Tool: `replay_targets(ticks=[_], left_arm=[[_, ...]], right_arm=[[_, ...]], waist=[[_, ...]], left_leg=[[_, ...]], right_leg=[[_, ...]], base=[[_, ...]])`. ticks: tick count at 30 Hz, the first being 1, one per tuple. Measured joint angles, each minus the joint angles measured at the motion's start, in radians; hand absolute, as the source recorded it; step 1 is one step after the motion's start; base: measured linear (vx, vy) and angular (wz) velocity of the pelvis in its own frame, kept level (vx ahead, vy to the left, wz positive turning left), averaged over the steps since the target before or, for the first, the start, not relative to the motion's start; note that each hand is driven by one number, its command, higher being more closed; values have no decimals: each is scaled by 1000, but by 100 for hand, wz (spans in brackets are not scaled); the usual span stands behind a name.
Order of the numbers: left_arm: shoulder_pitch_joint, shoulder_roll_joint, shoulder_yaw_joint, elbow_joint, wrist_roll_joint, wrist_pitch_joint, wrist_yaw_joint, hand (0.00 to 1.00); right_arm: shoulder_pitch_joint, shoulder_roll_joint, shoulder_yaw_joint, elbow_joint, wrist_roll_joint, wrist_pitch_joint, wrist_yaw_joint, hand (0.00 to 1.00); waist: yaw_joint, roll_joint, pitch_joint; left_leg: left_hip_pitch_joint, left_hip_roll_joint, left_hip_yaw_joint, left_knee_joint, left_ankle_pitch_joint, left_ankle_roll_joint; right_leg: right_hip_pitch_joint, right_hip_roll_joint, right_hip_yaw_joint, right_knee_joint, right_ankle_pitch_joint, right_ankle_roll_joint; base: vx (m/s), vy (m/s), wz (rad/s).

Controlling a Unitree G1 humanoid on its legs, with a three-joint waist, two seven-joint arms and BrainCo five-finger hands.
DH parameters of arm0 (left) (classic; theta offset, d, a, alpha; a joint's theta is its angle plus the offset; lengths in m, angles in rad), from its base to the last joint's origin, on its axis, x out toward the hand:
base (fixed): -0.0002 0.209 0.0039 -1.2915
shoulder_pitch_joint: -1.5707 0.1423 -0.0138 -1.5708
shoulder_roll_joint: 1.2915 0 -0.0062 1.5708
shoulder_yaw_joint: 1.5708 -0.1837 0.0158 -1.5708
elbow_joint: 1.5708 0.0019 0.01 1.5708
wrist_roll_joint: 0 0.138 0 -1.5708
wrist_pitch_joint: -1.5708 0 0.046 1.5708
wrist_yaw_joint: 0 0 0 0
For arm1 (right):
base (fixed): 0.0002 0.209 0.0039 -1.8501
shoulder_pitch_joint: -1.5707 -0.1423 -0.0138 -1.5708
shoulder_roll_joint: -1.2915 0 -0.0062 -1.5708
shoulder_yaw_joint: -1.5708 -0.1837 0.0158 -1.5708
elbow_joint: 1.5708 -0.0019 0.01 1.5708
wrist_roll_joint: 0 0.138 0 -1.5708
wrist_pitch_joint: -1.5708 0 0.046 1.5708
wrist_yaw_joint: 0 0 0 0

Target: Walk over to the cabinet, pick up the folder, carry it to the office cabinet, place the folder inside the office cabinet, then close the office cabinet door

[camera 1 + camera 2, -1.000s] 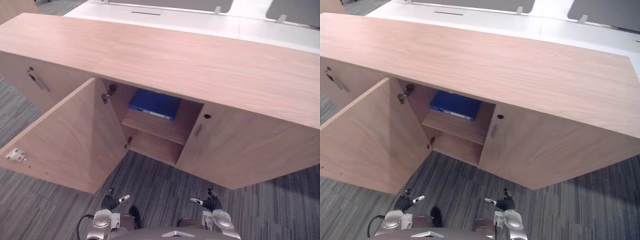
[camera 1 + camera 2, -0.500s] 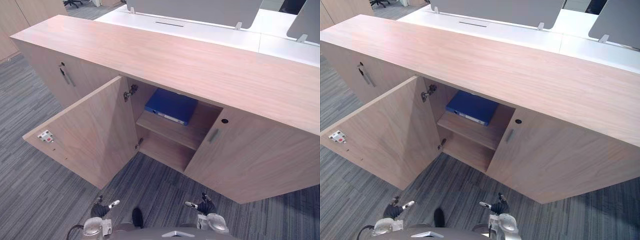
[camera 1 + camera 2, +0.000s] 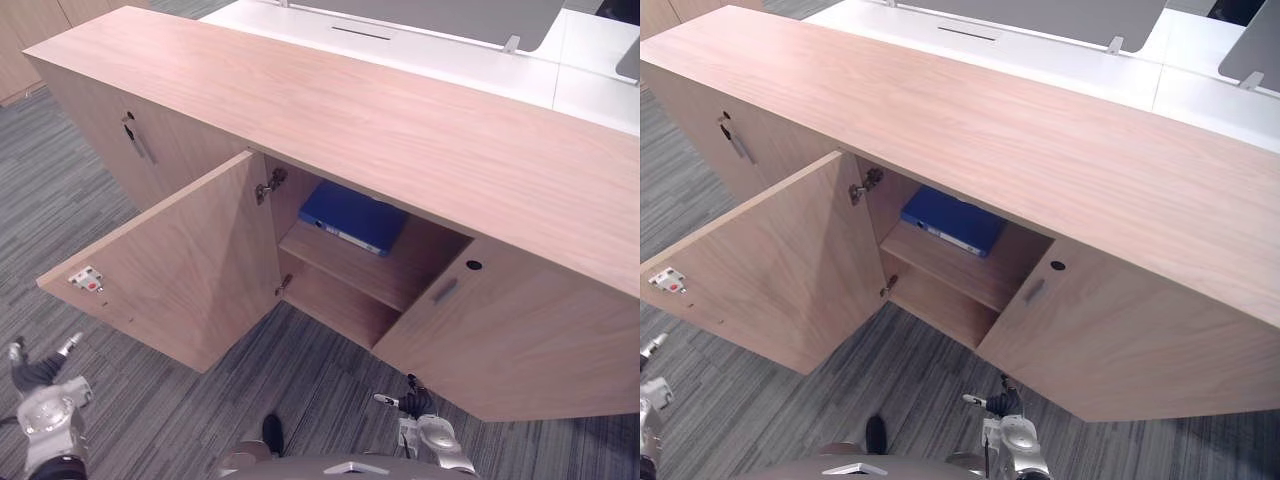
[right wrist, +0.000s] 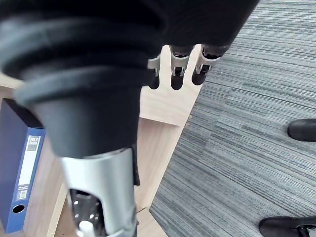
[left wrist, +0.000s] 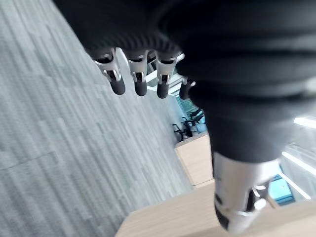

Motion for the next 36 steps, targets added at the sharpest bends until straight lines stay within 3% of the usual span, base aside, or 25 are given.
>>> replay_targets(ticks=[8, 21, 25, 26, 29, 36], left_arm=[[-23, 10, -116, -178, 13, -21, 11, 0], [31, -128, -194, -223, 19, -31, -7, 0], [86, -183, -223, -310, 19, -30, -8, 0], [110, -213, -239, -338, 19, -30, -23, 0], [170, -278, -293, -388, 18, -32, -52, 0], [258, -323, -488, -419, -4, -47, -153, 0]], right_arm=[[4, 1, 45, -5, 0, -1, 1, 0], [38, 0, 18, -5, 1, 4, 5, 0], [49, 1, 12, -5, 1, 4, 5, 0], [54, -1, 5, -5, 1, 4, 5, 0], [67, 2, -12, -6, 1, 5, 5, 0], [57, 3, -15, -44, 1, 4, 5, 0]], waist=[[19, -1, 0], [20, 11, -3], [21, 3, -7], [19, 7, -6], [20, 25, -17], [18, 26, -19]], left_leg=[[19, 31, -3, 1, -7, -9], [11, 40, 14, 0, 9, -21], [-10, 26, 15, 0, 22, -21], [-13, 18, 12, 0, 30, -19], [-15, 23, 10, 0, 41, -17], [-29, 21, 55, 0, 43, -10]], right_leg=[[-16, 30, 27, 64, 8, -12], [-37, 31, 51, 62, 7, -11], [-38, 16, 54, 26, -14, 10], [-37, 6, 58, 15, -36, 28], [-37, 8, 62, 14, -44, 33], [-70, 14, 140, 11, -38, 41]], base=[[63, -48, 3], [-51, -44, -7], [-149, -34, 2], [-124, -29, 10], [-93, -14, 6], [-13, 17, -18]])
